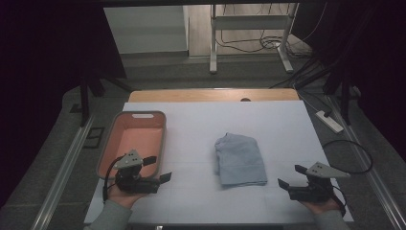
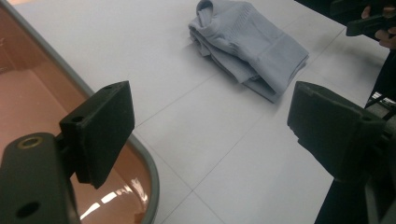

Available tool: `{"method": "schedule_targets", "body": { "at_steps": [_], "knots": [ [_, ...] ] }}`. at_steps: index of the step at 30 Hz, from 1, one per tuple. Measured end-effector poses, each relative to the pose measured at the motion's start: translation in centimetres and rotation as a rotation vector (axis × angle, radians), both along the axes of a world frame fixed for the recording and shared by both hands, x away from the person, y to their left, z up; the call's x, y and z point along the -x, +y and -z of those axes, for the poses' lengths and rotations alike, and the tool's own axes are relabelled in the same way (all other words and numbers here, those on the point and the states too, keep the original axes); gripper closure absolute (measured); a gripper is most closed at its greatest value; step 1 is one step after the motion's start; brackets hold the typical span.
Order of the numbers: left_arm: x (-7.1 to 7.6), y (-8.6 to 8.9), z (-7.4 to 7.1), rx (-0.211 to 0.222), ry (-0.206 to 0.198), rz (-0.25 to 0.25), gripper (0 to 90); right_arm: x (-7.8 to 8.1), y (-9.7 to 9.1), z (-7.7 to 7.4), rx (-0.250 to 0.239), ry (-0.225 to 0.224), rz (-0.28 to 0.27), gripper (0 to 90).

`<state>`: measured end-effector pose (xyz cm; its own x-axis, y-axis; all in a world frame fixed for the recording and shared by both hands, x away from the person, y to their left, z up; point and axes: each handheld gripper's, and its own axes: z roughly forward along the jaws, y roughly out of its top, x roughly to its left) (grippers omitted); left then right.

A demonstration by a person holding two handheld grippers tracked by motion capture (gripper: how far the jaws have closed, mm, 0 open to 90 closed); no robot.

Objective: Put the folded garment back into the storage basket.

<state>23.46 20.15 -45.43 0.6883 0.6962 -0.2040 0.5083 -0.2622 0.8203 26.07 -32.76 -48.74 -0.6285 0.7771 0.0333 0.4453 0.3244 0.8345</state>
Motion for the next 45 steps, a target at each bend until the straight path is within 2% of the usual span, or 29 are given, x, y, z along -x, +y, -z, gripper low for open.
{"method": "schedule_targets", "body": {
  "at_steps": [10,35,38,45],
  "knots": [
    [-0.5,-0.5,-0.7,0.005,0.004,0.008,14.7,-0.1,0.1,0.0,0.003,-0.002,0.001,14.5],
    [-2.8,-3.4,-1.6,0.002,0.029,0.046,14.7,-0.3,0.3,0.0,0.005,-0.005,-0.002,15.3],
    [-3.3,-3.9,-1.7,0.012,0.035,0.053,14.7,-0.3,0.4,0.1,0.007,-0.003,0.001,15.3],
    [-4.5,-5.5,-1.9,-0.005,0.04,0.075,14.7,-0.3,0.3,0.0,-0.012,0.004,0.0,15.3]
  ]
}}
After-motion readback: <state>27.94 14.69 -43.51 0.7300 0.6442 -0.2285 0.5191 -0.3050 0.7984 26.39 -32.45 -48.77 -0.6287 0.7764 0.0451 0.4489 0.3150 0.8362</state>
